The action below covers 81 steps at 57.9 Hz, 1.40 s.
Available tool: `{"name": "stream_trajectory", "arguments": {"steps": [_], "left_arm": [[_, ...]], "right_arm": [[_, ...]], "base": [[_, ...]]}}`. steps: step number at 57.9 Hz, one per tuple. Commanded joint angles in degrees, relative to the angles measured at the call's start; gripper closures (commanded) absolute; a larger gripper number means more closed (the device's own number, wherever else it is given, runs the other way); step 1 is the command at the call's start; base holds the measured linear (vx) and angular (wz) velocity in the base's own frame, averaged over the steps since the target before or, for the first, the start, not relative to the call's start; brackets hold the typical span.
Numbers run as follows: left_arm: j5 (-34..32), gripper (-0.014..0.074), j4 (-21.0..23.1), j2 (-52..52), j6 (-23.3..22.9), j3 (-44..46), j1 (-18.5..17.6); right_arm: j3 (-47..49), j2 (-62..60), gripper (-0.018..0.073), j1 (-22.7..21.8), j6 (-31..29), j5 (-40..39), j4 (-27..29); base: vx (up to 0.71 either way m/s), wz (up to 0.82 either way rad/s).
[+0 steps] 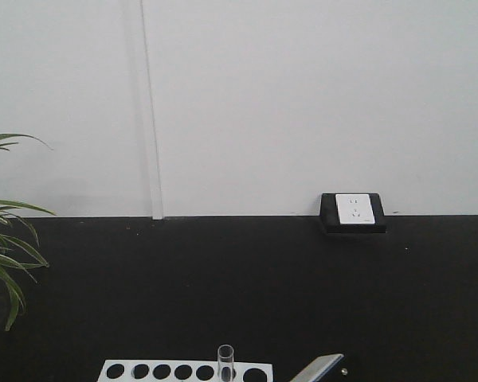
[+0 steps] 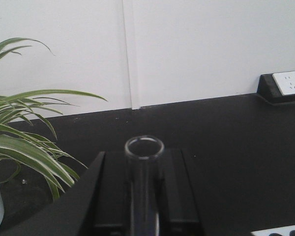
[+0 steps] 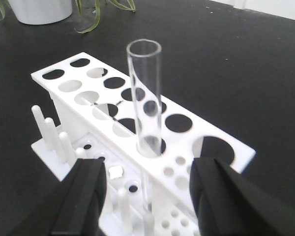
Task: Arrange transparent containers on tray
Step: 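Move the right gripper to the rack and grasp another clear tube, then lift the clear tube out of the rack with the right gripper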
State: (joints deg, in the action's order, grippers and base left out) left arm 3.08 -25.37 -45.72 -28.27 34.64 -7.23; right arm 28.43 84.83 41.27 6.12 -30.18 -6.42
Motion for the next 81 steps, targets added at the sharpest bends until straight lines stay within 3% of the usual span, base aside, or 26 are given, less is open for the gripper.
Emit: {"name": "stream_trajectory", "arguments": {"steps": [1, 48, 69, 81], "left_arm": [[-4.3, 0.0388, 0.4, 0.5, -0.6, 2.1, -0.2], [-4.3, 0.0388, 0.4, 0.5, -0.6, 2.1, -0.2], [-4.3, 0.0388, 0.4, 0.5, -0.7, 2.1, -0.2], [-4.3, 0.0388, 0.4, 0.5, -0.7, 2.1, -0.2]], "right_arm": [[3.9, 0.5, 0.0098, -0.1, -0.6, -5.5, 0.0], [15.5, 12.5, 0.0113, -0.1, -0.5, -10.2, 0.3], [15.5, 12.3, 0.0248, -0.1, -0.5, -8.2, 0.3], [15.5, 12.3, 0.0372, -0.1, -0.5, -7.9, 0.3]], "base": [[0.0, 0.0], [0.0, 0.0], [0.0, 0.0], [0.0, 0.0]]}}
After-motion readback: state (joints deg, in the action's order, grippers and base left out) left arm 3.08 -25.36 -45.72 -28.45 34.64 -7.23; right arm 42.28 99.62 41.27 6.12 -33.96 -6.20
